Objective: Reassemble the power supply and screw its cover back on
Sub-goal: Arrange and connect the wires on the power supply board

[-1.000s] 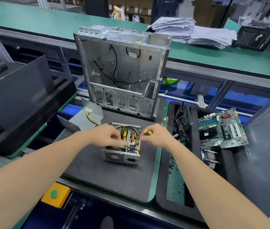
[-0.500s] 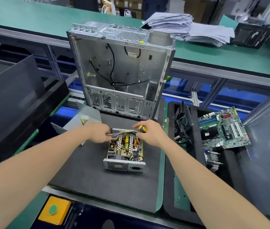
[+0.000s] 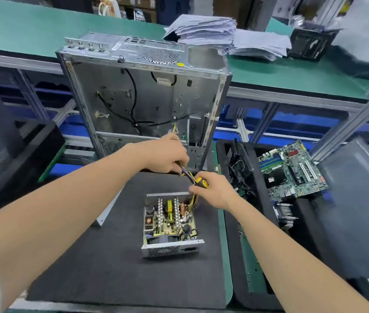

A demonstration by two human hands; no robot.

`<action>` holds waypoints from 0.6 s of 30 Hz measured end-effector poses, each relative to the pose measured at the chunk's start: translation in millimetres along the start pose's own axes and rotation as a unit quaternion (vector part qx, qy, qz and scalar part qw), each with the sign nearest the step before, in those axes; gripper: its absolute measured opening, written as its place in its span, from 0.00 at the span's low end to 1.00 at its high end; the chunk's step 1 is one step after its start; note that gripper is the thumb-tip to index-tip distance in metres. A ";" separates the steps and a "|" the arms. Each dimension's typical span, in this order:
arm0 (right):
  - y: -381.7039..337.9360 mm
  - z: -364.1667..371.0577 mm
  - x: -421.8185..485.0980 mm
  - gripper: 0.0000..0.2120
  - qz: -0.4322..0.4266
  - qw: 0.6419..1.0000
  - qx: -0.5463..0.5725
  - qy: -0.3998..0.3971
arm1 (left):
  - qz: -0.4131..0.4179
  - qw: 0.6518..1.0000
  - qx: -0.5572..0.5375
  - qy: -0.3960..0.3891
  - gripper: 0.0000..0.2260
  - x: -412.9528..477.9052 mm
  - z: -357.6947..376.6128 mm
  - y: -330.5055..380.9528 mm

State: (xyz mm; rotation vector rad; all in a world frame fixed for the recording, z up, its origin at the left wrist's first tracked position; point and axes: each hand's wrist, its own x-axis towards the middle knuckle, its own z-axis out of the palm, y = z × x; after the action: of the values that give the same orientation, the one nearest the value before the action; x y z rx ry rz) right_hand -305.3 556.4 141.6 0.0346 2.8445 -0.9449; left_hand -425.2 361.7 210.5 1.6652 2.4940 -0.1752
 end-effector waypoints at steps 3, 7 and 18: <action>10.9 -3.5 0.1 0.08 0.034 0.999 0.000 0.014 | 0.025 0.996 -0.011 0.086 0.06 12.3 19.9 -4.0; 15.3 0.2 3.5 0.08 0.054 0.998 0.017 0.029 | 0.015 0.982 -0.005 0.189 0.07 14.9 49.9 -8.2; -6.0 13.1 43.9 0.05 0.046 0.998 -0.001 -0.044 | 0.004 0.955 -0.051 0.294 0.14 -31.0 85.3 -5.9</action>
State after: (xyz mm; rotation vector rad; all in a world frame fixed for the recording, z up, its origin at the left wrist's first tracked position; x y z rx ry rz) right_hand -347.4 542.7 128.5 0.1191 2.7381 -0.9014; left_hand -414.7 316.5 132.2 1.8963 2.8236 0.5199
